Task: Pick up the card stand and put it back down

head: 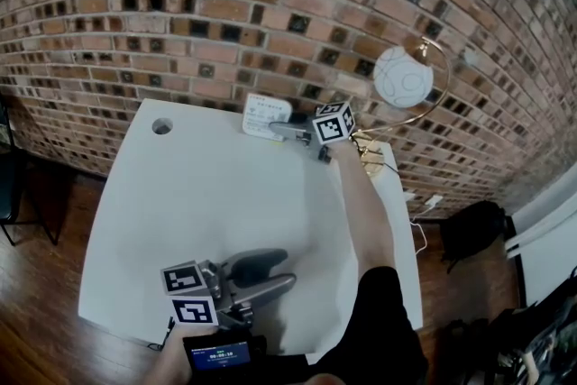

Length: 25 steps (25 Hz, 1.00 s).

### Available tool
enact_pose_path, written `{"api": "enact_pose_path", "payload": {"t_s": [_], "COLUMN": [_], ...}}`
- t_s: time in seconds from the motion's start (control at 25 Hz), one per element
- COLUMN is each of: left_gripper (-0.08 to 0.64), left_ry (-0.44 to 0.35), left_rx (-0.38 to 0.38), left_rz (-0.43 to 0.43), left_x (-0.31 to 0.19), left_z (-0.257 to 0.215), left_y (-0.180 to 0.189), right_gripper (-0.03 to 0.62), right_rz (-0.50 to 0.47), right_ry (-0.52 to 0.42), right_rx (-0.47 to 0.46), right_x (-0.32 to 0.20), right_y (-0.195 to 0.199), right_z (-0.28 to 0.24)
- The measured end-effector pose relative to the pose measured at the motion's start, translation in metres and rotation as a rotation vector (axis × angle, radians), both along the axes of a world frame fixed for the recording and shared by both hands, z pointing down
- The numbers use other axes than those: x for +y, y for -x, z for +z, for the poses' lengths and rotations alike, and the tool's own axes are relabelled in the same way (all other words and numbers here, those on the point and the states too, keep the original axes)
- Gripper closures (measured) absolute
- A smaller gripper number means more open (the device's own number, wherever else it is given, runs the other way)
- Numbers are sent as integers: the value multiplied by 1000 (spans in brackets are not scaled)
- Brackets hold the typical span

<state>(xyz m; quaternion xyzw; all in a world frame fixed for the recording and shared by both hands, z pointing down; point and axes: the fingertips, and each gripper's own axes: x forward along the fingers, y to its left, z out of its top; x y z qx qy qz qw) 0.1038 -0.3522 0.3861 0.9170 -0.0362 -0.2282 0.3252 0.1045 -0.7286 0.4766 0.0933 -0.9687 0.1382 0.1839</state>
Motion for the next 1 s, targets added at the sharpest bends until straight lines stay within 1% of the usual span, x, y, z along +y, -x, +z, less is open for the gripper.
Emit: {"api": "enact_pose_path", "payload": {"t_s": [0.16,0.32,0.4,0.44,0.52,0.6,0.68,0.76,0.88,1.0], "left_gripper": [345,345,345,345,345,345,345,345,345,345], "left_ry": [3,1,-8,-11,-13,-24,-53,-81,-97,-109], "left_rx": [0,5,5,6,9,6,-11,-25,-24,-20], "left_rz": [-4,-5,-2,-2,-8,-17,-33,-51,-75,-84], "left_x": [-2,-5,-6,-6,-6,-2,6,16,31,51], "left_z": [0,2,2,2,1,-2,-8,-15,-24,-31], "left_y": [1,3,3,4,6,9,13,19,27,31], "right_gripper": [391,391,393,394,410,463,466,477,479,483], "right_rz": [42,103,140,150,163,176,198,221,240,239], "right_ry": [20,14,11,3,-32,-87,-138,-149,-127,-135], "right_rx": [50,115,102,65,-65,-212,-329,-428,-543,-590], "right_x": [3,19,32,42,72,116,166,216,285,345], "right_y": [-14,-40,-53,-58,-61,-62,-59,-56,-52,-51], "right_z": [12,16,7,-3,-35,-73,-105,-131,-157,-161]}}
